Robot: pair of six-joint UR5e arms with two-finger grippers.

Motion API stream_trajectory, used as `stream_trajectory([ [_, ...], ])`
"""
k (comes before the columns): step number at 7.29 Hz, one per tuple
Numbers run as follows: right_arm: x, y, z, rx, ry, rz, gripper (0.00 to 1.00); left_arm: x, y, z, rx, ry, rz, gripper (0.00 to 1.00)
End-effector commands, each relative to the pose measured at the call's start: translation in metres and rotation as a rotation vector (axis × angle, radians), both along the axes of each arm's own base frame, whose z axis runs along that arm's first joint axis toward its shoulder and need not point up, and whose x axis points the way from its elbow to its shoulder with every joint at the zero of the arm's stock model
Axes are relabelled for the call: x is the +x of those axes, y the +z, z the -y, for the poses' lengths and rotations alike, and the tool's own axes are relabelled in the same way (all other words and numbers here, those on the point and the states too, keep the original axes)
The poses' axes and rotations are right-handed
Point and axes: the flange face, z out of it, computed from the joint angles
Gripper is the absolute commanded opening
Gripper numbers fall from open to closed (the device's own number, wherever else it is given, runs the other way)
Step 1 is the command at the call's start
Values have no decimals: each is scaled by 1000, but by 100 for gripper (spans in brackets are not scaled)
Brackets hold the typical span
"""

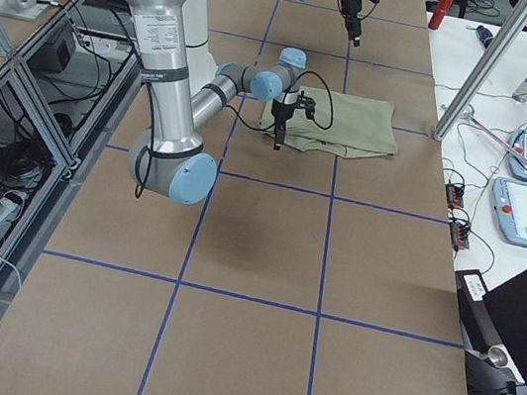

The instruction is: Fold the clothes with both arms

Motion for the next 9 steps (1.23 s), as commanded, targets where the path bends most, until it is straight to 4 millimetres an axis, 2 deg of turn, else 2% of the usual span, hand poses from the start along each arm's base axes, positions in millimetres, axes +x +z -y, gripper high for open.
stream_trajectory([
  [1, -19, -46, 43, 18, 31, 39, 100, 0, 1, 0, 1, 3, 1, 100],
  [2, -39, -64, 68, 49, 5, 36, 100, 0, 2, 0, 1, 3, 3, 100],
  [3, -50, -82, 78, 62, 0, 48, 100, 0, 4, -1, 3, 5, 4, 100],
  [5, -83, -93, 99, 57, -18, 19, 100, 0, 5, -1, 3, 5, 6, 100],
  [7, -100, -75, 105, 56, -64, -26, 100, 0, 2, -1, 7, 5, 3, 100],
  [9, -105, -57, 98, 38, -86, -45, 100, 0, 1, -1, 8, 5, 2, 100],
])
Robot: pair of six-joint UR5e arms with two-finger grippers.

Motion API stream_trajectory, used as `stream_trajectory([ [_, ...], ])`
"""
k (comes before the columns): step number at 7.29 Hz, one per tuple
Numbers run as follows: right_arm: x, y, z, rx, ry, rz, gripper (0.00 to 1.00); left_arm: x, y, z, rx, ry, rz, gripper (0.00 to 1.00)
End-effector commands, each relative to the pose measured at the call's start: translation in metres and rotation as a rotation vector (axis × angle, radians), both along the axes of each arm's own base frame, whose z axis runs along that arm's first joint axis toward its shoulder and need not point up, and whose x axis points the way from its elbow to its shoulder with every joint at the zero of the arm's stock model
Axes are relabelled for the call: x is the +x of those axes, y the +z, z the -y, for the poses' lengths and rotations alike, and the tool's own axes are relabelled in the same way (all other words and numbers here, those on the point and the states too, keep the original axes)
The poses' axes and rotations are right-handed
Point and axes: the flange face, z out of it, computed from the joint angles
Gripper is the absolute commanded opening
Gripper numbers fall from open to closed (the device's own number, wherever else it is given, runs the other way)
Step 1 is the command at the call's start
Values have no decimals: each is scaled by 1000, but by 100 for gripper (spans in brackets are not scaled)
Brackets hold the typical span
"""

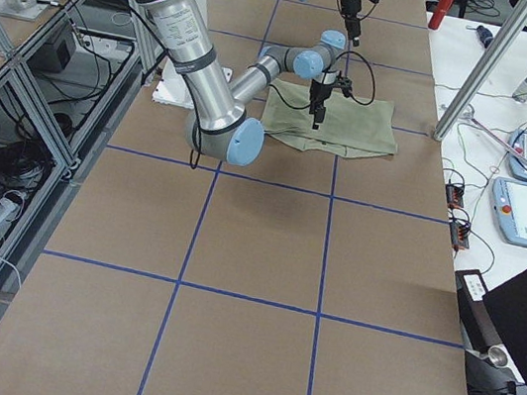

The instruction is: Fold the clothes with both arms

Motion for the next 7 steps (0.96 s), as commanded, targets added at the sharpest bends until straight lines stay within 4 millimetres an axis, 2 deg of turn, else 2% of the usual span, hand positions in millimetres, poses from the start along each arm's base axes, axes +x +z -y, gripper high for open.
stream_trajectory([
  [1, -6, 23, -9, -22, -25, -26, 100, 0, 0, 0, 1, 0, -1, 100],
  [5, -8, 34, -16, -60, -46, -21, 100, 0, -2, 0, 1, -1, -3, 100],
  [6, -6, 43, -17, -69, -48, -30, 100, 0, -3, 0, 3, -1, -5, 100],
  [7, -4, 42, -17, -70, -47, -28, 100, 0, -3, 0, 0, -3, -7, 100],
])
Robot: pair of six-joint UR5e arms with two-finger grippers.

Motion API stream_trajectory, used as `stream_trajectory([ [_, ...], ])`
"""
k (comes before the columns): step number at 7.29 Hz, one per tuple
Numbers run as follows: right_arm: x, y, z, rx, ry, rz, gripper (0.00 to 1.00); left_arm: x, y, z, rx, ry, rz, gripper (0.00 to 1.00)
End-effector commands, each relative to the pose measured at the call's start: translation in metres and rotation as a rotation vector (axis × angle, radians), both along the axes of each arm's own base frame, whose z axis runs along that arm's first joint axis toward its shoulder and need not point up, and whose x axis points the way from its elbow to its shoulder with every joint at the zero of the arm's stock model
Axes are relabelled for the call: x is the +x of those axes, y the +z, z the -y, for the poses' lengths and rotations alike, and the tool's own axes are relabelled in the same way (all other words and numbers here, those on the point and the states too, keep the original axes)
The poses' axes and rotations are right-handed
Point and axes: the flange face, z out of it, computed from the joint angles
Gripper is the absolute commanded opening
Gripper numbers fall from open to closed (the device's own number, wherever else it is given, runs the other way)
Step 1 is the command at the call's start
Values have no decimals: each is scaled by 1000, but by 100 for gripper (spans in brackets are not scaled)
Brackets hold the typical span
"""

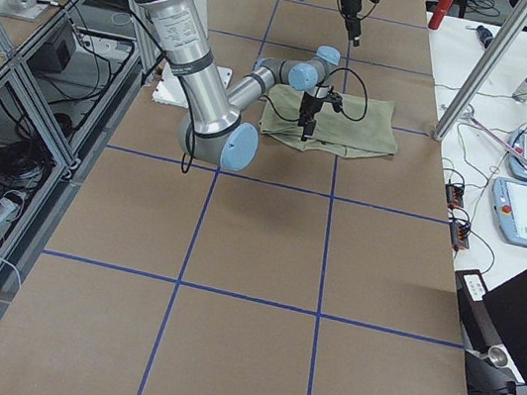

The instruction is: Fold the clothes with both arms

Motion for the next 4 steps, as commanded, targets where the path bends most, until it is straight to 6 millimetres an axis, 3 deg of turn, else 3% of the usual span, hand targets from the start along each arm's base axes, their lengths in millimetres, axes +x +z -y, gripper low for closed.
stream_trajectory([
  [1, 4, 10, -2, -8, -1, -6, 100, -2, -5, -2, 1, -2, -7, 100],
  [4, 20, 42, 1, -24, 9, -35, 100, -2, -5, -2, 2, -2, -8, 100],
])
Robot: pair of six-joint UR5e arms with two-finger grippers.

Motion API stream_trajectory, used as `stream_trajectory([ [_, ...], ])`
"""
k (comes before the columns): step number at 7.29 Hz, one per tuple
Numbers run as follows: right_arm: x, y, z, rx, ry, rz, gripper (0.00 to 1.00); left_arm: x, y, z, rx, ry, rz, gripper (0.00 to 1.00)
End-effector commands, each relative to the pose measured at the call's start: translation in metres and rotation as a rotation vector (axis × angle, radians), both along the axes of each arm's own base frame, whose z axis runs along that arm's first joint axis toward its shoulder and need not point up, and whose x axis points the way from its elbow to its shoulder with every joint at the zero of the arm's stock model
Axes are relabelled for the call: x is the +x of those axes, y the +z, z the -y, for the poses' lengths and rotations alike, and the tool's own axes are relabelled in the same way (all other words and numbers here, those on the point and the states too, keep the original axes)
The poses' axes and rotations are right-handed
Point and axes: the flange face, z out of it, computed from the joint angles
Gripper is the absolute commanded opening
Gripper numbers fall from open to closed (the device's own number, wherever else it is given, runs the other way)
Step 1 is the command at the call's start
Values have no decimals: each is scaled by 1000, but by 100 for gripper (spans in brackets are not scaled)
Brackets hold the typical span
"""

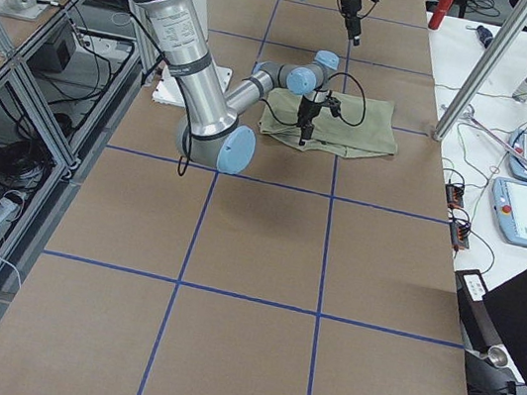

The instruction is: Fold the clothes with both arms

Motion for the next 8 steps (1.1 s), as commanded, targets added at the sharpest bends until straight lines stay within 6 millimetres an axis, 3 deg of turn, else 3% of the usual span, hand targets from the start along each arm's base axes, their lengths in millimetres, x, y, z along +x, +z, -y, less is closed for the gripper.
stream_trajectory([
  [1, 38, 23, 10, 7, 13, -6, 100, 0, -3, 0, 2, 1, -5, 100],
  [2, 79, 34, 18, 12, -14, 25, 100, 0, -6, -1, 2, 7, -11, 100],
  [3, 100, 44, 12, 16, -19, 36, 100, 2, -9, -4, -17, 31, -30, 100],
  [4, 104, 23, 12, 36, -3, 62, 100, 0, -13, -6, -13, 30, -36, 100],
  [6, 102, -20, 31, 71, 19, 105, 100, -1, -14, -7, -12, 31, -36, 100],
  [8, 68, -60, 68, 80, 28, 111, 100, -6, -18, -12, -1, 30, -44, 100],
])
